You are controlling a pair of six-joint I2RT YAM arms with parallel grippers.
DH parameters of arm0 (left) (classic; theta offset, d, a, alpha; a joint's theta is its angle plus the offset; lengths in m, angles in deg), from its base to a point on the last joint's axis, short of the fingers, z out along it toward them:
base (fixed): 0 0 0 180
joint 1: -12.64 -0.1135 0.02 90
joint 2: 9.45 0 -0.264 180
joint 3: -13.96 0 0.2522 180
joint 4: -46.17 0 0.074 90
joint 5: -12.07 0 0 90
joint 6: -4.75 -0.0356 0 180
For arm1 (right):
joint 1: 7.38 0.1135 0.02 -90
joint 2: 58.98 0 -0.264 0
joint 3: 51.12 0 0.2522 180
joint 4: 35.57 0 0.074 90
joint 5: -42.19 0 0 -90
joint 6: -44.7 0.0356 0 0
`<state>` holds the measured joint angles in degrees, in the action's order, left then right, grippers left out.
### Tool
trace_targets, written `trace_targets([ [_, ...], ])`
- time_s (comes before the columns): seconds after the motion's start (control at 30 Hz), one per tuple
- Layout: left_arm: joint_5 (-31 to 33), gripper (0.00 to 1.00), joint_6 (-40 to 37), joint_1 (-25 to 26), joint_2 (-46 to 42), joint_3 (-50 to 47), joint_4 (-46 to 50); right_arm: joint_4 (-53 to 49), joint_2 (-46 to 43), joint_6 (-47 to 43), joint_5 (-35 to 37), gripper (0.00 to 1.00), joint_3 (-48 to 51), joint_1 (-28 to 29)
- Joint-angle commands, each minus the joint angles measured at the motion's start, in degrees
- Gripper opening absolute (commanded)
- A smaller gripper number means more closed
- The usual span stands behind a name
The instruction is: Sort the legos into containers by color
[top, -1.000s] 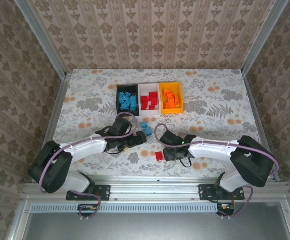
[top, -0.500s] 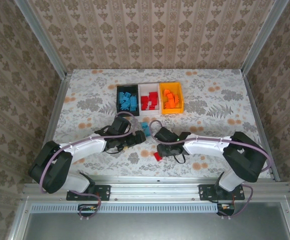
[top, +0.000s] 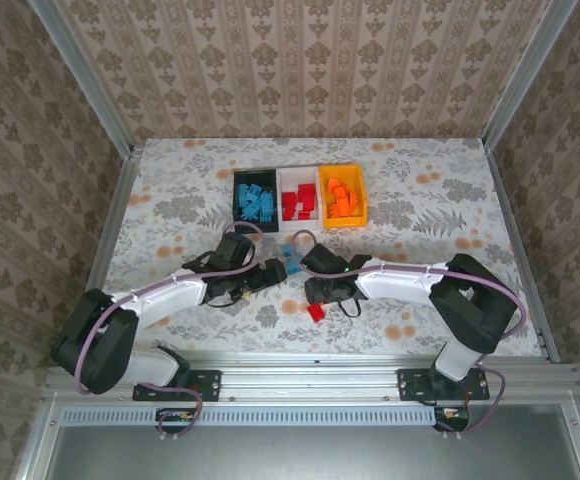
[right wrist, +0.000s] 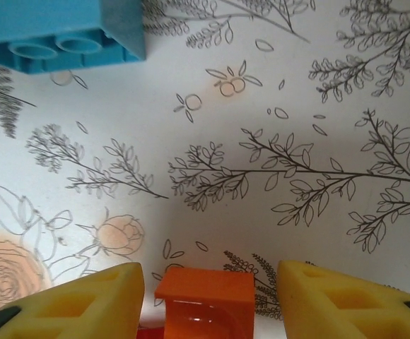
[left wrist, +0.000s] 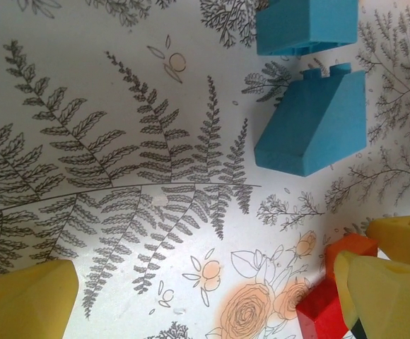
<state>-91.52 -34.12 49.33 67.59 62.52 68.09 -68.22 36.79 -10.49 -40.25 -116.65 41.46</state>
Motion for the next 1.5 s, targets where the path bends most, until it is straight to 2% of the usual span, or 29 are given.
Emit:
trace_targets([
  [0.0, -0.7, 1.0, -1.3, -0.3, -1.1, -0.9, 0.8, -3.3, 2.7, -0.6, 2.1, 0.5, -2.4, 1.1],
  [0.23, -0.8, 1.0, -1.6, -0.6, -1.7, -1.2, 1.1, -6.2, 5.3, -1.0, 6.9, 0.36, -4.7, 2.7],
  [0.63, -1.1, 1.0, -1.9, -1.3, -1.7, -0.7, 1.3, -6.3, -0.2, -2.5, 10.6, 0.34, -5.6, 2.0],
  [0.77, -1.6, 1.0, -2.0, -1.2, -1.5, -0.5, 1.1, -6.9, -1.6, -5.3, 12.3, 0.34, -8.5, -1.9],
  [0.9, -1.1, 1.0, -2.4, 0.3, -0.9, 0.7, 1.8, -6.9, -1.9, -9.1, 12.9, 0.34, -14.5, -8.8],
  [1.0, 0.4, 0.99, -3.7, 2.5, 1.1, 3.3, 4.3, -7.2, 1.7, -12.4, 13.7, 0.35, -21.9, -14.3],
  [1.17, 3.5, 1.0, -5.9, 4.8, 5.0, 10.1, 10.6, -9.6, 14.8, -16.1, 11.9, 0.34, -37.9, -22.4],
  [1.3, 5.6, 0.99, -8.2, 4.7, 8.7, 16.0, 15.4, -14.5, 23.9, -17.5, 8.9, 0.35, -50.9, -25.6],
  [1.47, 6.1, 0.99, -9.6, 4.9, 14.7, 22.6, 19.3, -17.2, 30.3, -18.4, 6.5, 0.37, -58.6, -26.9],
])
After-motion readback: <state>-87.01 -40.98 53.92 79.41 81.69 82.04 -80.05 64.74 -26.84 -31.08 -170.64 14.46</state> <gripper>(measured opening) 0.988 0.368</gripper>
